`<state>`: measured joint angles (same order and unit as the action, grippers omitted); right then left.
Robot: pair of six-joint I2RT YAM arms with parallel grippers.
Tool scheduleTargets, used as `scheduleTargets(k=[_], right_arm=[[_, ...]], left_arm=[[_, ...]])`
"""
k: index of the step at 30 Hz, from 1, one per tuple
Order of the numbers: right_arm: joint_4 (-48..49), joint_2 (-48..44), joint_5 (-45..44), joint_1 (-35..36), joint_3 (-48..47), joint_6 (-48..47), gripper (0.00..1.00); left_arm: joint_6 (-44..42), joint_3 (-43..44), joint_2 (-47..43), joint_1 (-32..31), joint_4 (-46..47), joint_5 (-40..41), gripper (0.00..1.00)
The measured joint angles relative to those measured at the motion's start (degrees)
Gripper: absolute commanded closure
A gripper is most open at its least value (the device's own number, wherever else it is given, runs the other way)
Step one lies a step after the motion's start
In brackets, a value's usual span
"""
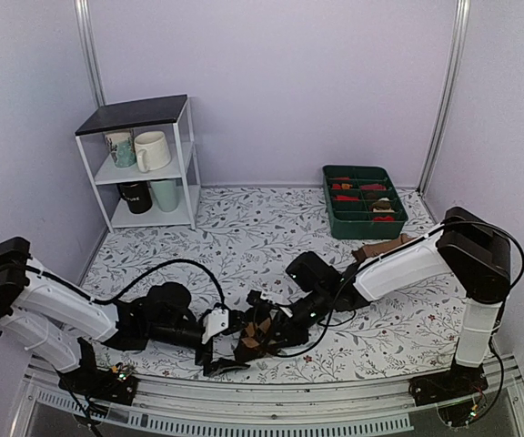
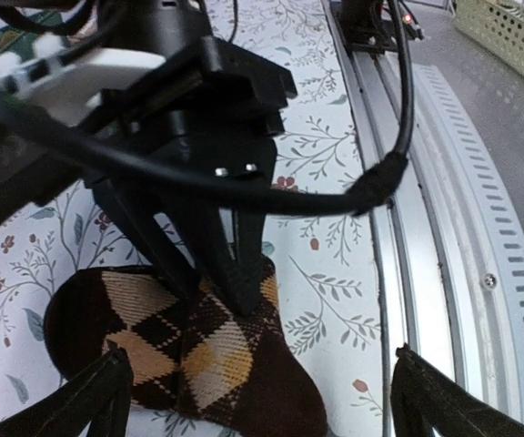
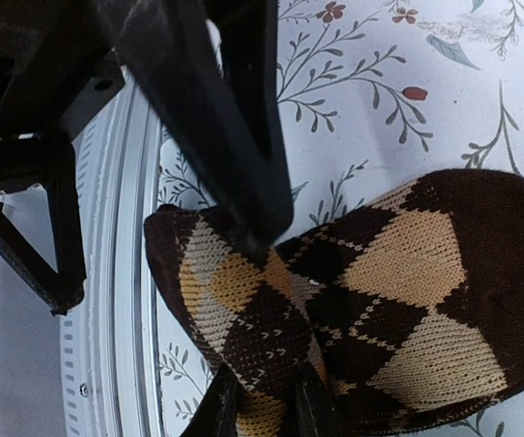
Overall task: Roll the socks
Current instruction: Roll a pair of socks at the center of the board.
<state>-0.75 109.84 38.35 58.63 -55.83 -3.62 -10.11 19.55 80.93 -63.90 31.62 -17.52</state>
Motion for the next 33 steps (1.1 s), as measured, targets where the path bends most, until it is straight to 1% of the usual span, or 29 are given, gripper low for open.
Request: scheduleTargets(k=[5,12,16,18,19,21,22,23,24,25,26,27,31,33], right_arm=[[-2.0,0.9,1.1,-0.2,-1.6,0.0,0.85],[-3.0,1.2,1.3,-0.2,-2.3,0.0,0.86],[-3.1,1.2,1.3,-0.2,-2.3,0.0,0.85],[-3.1,1.2,1.3,-0.3,-2.3,0.1,0.85],[-3.1,1.2,1.3,-0.3,-2.3,0.1,0.85],[-3.1,1.2,1.4,-0.3,-2.3,0.2,0.86],[-3.1,1.2,1.4,-0.3,-2.3,0.2,0.85],[-3.1,1.3,1.4,-0.3,-2.3,0.2,0.86],[-3.1,1.3,1.5,-0.3,-2.3,0.2,0.86],[-3.1,1.4,1.6,-0.3,-2.3,0.2,0.85],[-3.1,1.4,1.7,-0.3,-2.3,0.3,0.86],[-3.1,1.5,1.8,-0.4,-2.3,0.3,0.86],[-3.1,1.6,2.3,-0.6,-2.3,0.5,0.86],[-3.1,1.6,2.3,-0.6,-2.3,0.6,0.86]], left_arm=[[-0.5,1.4,3.0,-2.3,-0.3,-0.3,0.01],[0.5,2.2,6.5,-2.7,-0.2,0.1,0.01],[2.0,2.4,8.4,-2.7,0.1,0.7,0.05],[2.7,2.4,8.8,-2.7,0.5,0.8,0.10],[3.1,2.4,8.9,-2.7,0.7,0.8,0.15],[3.6,2.5,9.4,-2.7,0.8,1.0,0.20],[3.9,2.6,9.6,-2.7,0.8,1.1,0.25],[3.9,2.7,9.9,-2.7,0.9,1.3,0.28],[4.2,2.8,10.1,-2.7,0.9,1.4,0.28],[4.2,2.9,10.2,-2.7,0.9,1.4,0.24],[4.4,3.0,10.3,-2.7,0.9,1.4,0.17],[4.5,3.0,10.3,-2.7,0.9,1.3,0.16],[5.2,3.0,10.2,-2.8,1.0,1.3,0.21],[5.5,2.8,9.8,-2.8,1.1,1.5,0.21]])
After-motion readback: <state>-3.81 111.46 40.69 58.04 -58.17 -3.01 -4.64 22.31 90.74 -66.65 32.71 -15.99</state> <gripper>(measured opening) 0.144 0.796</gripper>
